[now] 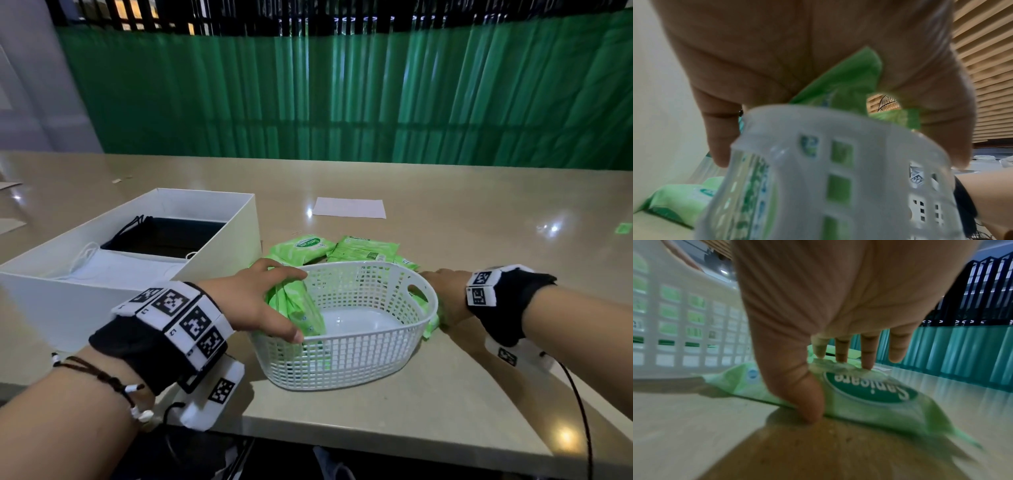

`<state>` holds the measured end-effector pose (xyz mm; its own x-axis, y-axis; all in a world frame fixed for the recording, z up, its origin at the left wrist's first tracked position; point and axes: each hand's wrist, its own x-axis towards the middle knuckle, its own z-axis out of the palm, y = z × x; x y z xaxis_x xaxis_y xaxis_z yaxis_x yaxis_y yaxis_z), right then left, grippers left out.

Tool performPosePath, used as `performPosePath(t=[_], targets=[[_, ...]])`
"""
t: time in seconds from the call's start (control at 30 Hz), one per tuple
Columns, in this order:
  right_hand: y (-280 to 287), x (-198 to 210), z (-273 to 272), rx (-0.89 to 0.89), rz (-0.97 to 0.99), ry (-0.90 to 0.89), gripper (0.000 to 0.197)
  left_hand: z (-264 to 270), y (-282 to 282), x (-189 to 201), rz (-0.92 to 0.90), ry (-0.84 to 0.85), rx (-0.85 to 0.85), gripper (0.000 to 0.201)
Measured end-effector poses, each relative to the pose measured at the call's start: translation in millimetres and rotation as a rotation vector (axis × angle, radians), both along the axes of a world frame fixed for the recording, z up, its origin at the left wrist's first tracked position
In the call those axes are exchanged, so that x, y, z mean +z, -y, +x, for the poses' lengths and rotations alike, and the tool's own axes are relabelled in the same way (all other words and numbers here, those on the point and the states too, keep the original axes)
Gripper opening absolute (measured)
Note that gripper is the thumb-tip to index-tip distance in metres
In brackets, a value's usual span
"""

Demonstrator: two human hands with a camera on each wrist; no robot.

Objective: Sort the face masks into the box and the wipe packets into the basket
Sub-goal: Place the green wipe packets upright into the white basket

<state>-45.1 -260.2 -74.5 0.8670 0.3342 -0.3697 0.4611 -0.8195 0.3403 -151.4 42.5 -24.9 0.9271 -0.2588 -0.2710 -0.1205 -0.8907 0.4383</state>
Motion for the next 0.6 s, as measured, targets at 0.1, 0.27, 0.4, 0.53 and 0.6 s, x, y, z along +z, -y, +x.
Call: performPosePath(t=[0.1, 0.27, 0.4, 0.53, 0.6], targets=[[1.9, -3.5, 2.4, 0.004, -0.070, 0.051, 0.086, -0.1, -0.1, -1.9, -0.001, 0.009, 0.002, 0.116], [8.1, 0.3, -2.3, -0.044, -0.070, 0.011, 0.092, 0.2, 0.7, -4.4, 0.001, 0.026, 0.006, 0.117], [23.7, 4.7, -7.9, -0.194, 0.019, 0.005, 0.095, 1.1, -0.7, -7.6, -0.019, 0.047, 0.008, 0.115], [46.5, 30.6, -9.8, -0.381, 0.273, 0.125, 0.120, 0.3, -1.5, -9.5, -0.030, 0.058, 0.000, 0.115], [50.9, 52.7, -12.1, -0.431, 0.479, 0.204, 0.114, 0.2, -1.3, -9.8, -0.031, 0.062, -0.002, 0.117]])
